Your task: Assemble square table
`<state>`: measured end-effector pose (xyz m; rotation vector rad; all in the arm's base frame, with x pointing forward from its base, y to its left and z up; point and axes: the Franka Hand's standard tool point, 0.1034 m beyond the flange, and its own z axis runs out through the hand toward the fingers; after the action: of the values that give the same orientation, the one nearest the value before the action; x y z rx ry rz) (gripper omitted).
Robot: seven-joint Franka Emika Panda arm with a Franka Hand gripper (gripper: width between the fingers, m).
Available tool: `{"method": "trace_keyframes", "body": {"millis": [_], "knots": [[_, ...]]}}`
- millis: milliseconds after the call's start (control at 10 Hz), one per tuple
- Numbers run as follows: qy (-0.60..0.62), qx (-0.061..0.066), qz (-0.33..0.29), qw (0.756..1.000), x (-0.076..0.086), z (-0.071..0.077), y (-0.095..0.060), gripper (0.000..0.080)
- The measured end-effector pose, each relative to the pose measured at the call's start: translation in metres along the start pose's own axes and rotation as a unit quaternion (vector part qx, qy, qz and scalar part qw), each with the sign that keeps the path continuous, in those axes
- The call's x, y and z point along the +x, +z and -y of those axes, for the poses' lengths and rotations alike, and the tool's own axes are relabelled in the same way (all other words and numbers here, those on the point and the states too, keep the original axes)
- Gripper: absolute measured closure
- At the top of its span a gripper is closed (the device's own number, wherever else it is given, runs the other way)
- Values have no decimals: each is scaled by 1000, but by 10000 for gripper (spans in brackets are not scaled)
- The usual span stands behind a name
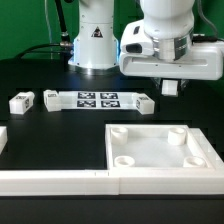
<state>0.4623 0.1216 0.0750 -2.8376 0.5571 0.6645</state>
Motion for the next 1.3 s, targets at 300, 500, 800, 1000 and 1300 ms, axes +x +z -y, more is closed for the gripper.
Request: {"method": "trace_keyframes", "body": {"millis": [300, 500, 800, 1000, 1300], "knots": [[-53, -12, -120, 991, 50, 6, -82, 512], [-58, -29, -183, 981, 51, 20, -101, 512], [-74, 2, -272, 960, 60, 29, -110, 512], [-87, 25, -341, 936, 87, 34, -143, 512], [-98, 59, -434, 894, 91, 62, -147, 512]]}}
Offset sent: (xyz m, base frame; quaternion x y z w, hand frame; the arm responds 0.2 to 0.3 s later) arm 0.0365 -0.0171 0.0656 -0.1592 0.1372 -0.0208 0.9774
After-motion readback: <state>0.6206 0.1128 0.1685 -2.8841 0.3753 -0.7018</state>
